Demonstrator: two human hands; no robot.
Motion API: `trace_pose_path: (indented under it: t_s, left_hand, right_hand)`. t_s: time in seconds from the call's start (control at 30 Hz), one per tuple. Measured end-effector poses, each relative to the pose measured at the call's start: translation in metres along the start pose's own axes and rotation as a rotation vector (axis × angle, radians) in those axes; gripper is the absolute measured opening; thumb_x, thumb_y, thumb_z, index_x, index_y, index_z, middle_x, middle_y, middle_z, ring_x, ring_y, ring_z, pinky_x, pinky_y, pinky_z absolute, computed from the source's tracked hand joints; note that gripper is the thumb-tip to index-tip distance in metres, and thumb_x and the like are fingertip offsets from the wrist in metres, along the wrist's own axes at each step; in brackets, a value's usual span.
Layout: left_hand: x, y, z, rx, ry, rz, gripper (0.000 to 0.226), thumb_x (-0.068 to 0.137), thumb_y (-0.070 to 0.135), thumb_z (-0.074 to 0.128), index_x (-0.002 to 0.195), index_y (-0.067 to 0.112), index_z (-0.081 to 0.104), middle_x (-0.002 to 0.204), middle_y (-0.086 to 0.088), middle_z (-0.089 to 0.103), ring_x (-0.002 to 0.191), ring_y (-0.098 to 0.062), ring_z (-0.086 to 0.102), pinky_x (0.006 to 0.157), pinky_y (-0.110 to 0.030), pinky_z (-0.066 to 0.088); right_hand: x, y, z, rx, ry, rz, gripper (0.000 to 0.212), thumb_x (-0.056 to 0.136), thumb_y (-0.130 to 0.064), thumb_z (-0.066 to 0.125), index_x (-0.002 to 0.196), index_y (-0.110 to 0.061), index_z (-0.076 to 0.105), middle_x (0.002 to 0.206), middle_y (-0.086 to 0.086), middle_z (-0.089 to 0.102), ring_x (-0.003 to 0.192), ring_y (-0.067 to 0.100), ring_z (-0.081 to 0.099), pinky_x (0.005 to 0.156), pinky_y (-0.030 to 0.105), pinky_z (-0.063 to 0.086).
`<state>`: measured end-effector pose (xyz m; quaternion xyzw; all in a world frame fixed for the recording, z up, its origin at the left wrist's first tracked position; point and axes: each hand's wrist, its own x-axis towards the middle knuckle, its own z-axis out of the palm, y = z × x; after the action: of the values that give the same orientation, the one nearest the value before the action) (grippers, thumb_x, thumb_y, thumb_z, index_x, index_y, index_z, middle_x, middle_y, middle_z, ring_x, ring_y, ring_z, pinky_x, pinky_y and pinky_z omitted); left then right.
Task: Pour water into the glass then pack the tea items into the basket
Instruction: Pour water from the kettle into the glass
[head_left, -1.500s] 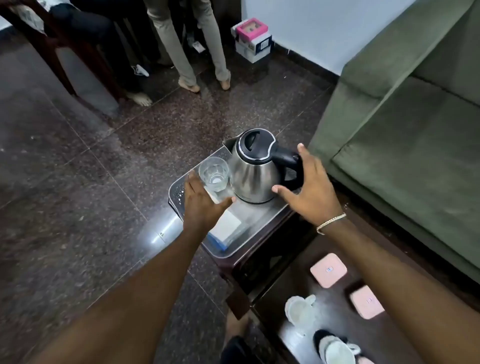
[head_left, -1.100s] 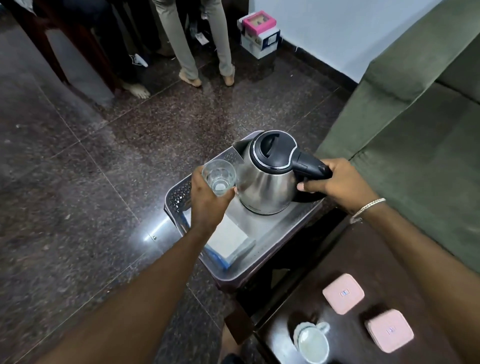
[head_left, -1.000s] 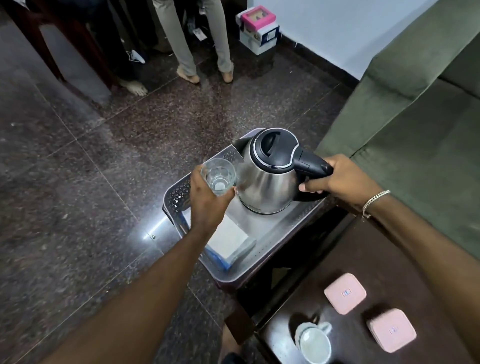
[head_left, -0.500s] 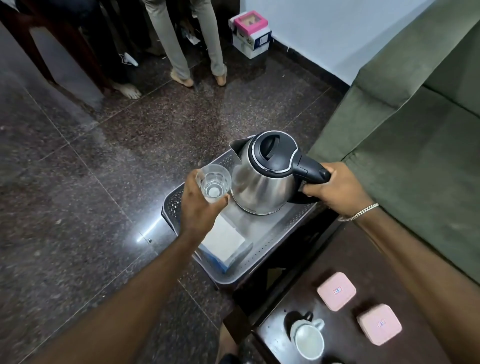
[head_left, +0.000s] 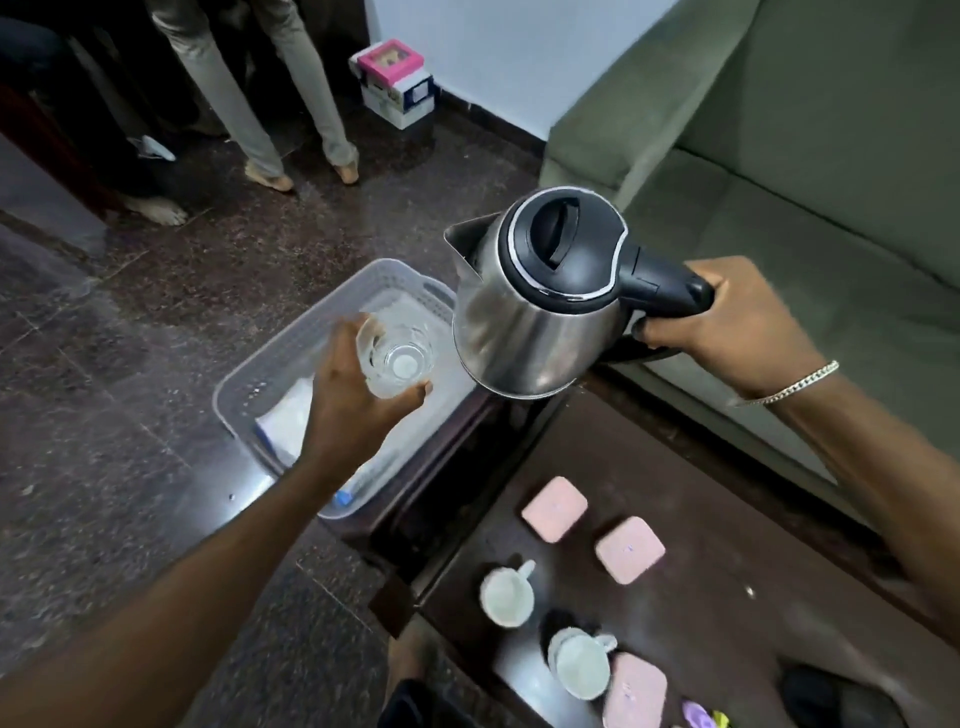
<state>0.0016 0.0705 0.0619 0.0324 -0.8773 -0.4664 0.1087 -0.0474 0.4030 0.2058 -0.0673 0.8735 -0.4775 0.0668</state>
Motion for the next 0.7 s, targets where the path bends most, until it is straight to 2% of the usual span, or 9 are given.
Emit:
trace_pose_path:
  t_s: [0.07, 0.13, 0.23, 0.3, 0.33, 0.43, 0.5, 0.6, 0.7]
  left_hand:
    - [-0.02, 0.022, 0.023, -0.022, -0.039, 0.017, 0.086, 0.068, 0.032, 0.096, 0.138, 0.015, 0.048, 0.128, -0.002, 0.058, 0.118, -0.023, 0.061, 0.098, -0.042, 0.054]
    - [-0.043, 0.043, 0.049, -0.03, -0.069, 0.051, 0.087, 0.066, 0.033, 0.095, 0.138, 0.014, 0.049, 0.127, 0.003, 0.056, 0.117, -0.021, 0.06, 0.098, -0.035, 0.051]
    - [-0.078, 0.069, 0.094, -0.036, -0.112, 0.105, 0.087, 0.061, 0.025, 0.098, 0.134, 0.014, 0.052, 0.121, 0.01, 0.051, 0.114, -0.019, 0.058, 0.098, -0.026, 0.046]
    - [-0.104, 0.081, 0.126, -0.059, -0.165, 0.106, 0.087, 0.059, 0.018, 0.099, 0.134, 0.014, 0.054, 0.122, 0.007, 0.053, 0.116, -0.014, 0.058, 0.103, -0.023, 0.044]
    - [-0.116, 0.086, 0.139, -0.077, -0.193, 0.097, 0.087, 0.058, 0.017, 0.099, 0.134, 0.015, 0.055, 0.123, 0.006, 0.053, 0.116, -0.007, 0.057, 0.104, -0.017, 0.041]
    - [-0.158, 0.1, 0.184, -0.115, -0.287, 0.065, 0.09, 0.057, 0.017, 0.097, 0.136, 0.016, 0.054, 0.127, 0.004, 0.053, 0.118, 0.013, 0.049, 0.102, -0.004, 0.033]
    - [-0.185, 0.107, 0.21, -0.117, -0.352, 0.023, 0.093, 0.057, 0.02, 0.097, 0.137, 0.02, 0.052, 0.128, 0.004, 0.053, 0.119, 0.018, 0.047, 0.1, -0.001, 0.031]
    - [-0.225, 0.113, 0.248, -0.144, -0.432, -0.053, 0.091, 0.059, 0.02, 0.097, 0.137, 0.025, 0.051, 0.129, 0.005, 0.057, 0.119, 0.011, 0.051, 0.1, -0.004, 0.036]
    - [-0.258, 0.116, 0.281, -0.173, -0.506, -0.129, 0.084, 0.063, 0.014, 0.093, 0.134, 0.029, 0.051, 0.129, 0.011, 0.061, 0.119, -0.007, 0.059, 0.103, -0.025, 0.048]
  right_hand:
    - [-0.024, 0.007, -0.036, -0.049, 0.033, 0.013, 0.021, 0.071, 0.009, 0.075, 0.067, -0.002, 0.058, 0.06, -0.008, 0.049, 0.057, 0.003, 0.046, 0.055, 0.018, 0.045]
    - [-0.051, 0.018, -0.071, -0.081, 0.04, 0.046, 0.014, 0.072, 0.012, 0.075, 0.076, 0.004, 0.063, 0.066, 0.0, 0.056, 0.061, 0.005, 0.053, 0.056, 0.014, 0.05]
    - [-0.09, 0.04, -0.122, -0.145, 0.041, 0.097, 0.017, 0.07, 0.011, 0.074, 0.082, 0.001, 0.069, 0.075, 0.018, 0.069, 0.069, 0.014, 0.065, 0.07, 0.031, 0.064]
    - [-0.117, 0.058, -0.154, -0.192, 0.026, 0.13, 0.019, 0.07, 0.009, 0.075, 0.086, 0.001, 0.07, 0.088, 0.028, 0.072, 0.074, 0.02, 0.069, 0.079, 0.044, 0.064]
    - [-0.128, 0.068, -0.167, -0.206, 0.02, 0.141, 0.019, 0.071, 0.008, 0.076, 0.087, 0.001, 0.07, 0.091, 0.029, 0.071, 0.075, 0.02, 0.069, 0.081, 0.045, 0.064]
    - [-0.165, 0.1, -0.201, -0.266, 0.018, 0.156, 0.019, 0.069, 0.005, 0.08, 0.081, -0.007, 0.07, 0.075, 0.012, 0.074, 0.063, 0.0, 0.063, 0.062, 0.014, 0.056]
    - [-0.183, 0.119, -0.216, -0.332, -0.003, 0.175, 0.02, 0.066, 0.0, 0.085, 0.076, -0.01, 0.069, 0.062, -0.002, 0.068, 0.054, -0.007, 0.053, 0.051, 0.006, 0.044]
    - [-0.206, 0.148, -0.235, -0.43, -0.06, 0.191, 0.022, 0.064, -0.01, 0.091, 0.072, -0.015, 0.071, 0.062, -0.001, 0.065, 0.051, -0.002, 0.049, 0.047, 0.013, 0.038]
    - [-0.223, 0.172, -0.244, -0.523, -0.124, 0.18, 0.02, 0.065, -0.014, 0.088, 0.072, -0.021, 0.072, 0.063, -0.002, 0.068, 0.054, 0.01, 0.058, 0.055, 0.026, 0.048]
